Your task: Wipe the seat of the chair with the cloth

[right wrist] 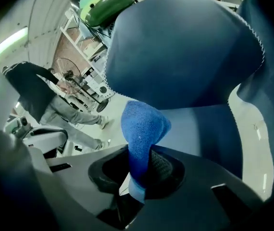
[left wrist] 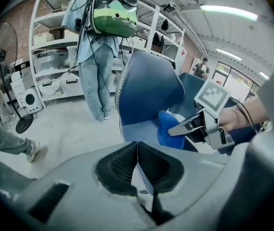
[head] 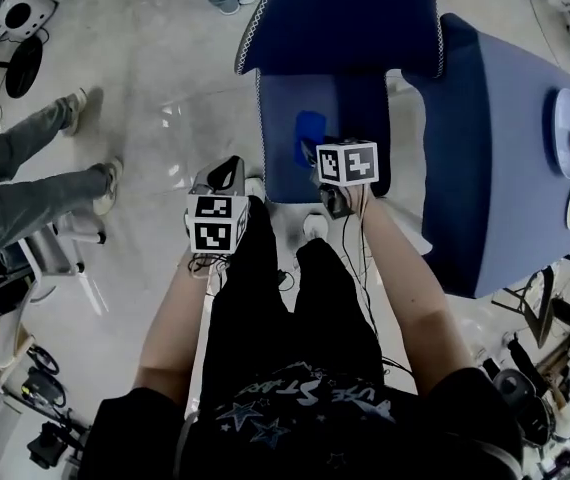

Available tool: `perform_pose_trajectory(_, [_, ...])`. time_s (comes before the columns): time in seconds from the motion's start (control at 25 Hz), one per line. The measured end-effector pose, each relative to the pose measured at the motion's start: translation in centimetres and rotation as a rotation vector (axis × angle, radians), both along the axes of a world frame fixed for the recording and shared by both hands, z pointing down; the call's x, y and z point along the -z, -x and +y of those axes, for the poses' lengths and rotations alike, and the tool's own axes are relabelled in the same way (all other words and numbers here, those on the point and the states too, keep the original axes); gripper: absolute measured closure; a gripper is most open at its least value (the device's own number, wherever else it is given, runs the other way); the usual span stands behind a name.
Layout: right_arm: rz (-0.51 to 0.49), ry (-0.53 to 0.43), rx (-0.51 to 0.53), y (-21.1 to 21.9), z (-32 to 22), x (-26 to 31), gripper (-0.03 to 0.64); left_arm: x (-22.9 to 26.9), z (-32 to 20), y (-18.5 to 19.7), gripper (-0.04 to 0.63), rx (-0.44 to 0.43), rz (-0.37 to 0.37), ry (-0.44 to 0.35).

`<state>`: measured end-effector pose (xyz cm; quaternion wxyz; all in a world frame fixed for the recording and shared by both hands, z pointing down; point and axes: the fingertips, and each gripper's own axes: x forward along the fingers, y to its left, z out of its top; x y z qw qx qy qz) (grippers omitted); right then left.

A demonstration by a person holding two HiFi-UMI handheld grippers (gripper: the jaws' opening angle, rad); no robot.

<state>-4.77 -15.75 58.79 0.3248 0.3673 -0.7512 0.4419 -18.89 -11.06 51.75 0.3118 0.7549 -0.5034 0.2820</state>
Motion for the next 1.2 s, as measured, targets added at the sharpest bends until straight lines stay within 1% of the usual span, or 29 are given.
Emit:
perform_pose_trajectory(0.12, [-0.010,0.031,-0.007,2.3,-1.7,-2.0,0.548,-2.0,-1.1,1.4,0.575,-0.014,0.005,0.013])
perform_pose_trajectory(0.24, [-0.028,0.032,0.036,4.0,-2.7,-3.4,0.548,-3.8,-1.5,1.9,0.575,-0.026,0.012,0.039])
perform_pose_trajectory(0.36, [-0.096,0.057,0.103,6.5,-3.7,-4.2,0.549,-5.3,-2.1,2.3,0.575,-0.054,0.015,0.065])
perform_pose_trajectory(0.44, [-0.125,0.070,0.112,8.0,-4.8,-4.9,0.551,-6.0,-2.6,2.8,0.575,-0.087,0.009,0.074])
perform_pose_trajectory(0.72, [-0.087,0.100,0.101,11.0,-7.9,-8.9,0.551,-7.8,-4.6,5.0,0.575,-0.148,0.012,0.084])
perform_pose_trajectory(0.84, [-0.085,0.120,0.087,11.3,-8.1,-10.1,0.551,-8.5,-5.0,5.8,0.574,-0.138,0.009,0.089])
perform_pose_trajectory(0.96, [-0.093,0.135,0.069,10.7,-8.2,-11.1,0.551,-9.1,-5.0,5.7,0.574,-0.144,-0.003,0.101])
perform_pose_trajectory(1.08, [-0.088,0.141,0.027,8.9,-9.0,-12.1,0.549,-9.6,-5.0,4.7,0.575,-0.154,-0.016,0.110])
perform_pose_trajectory(1.2, [-0.090,0.128,-0.047,6.2,-10.0,-12.5,0.549,-9.8,-4.5,3.0,0.575,-0.168,-0.031,0.124])
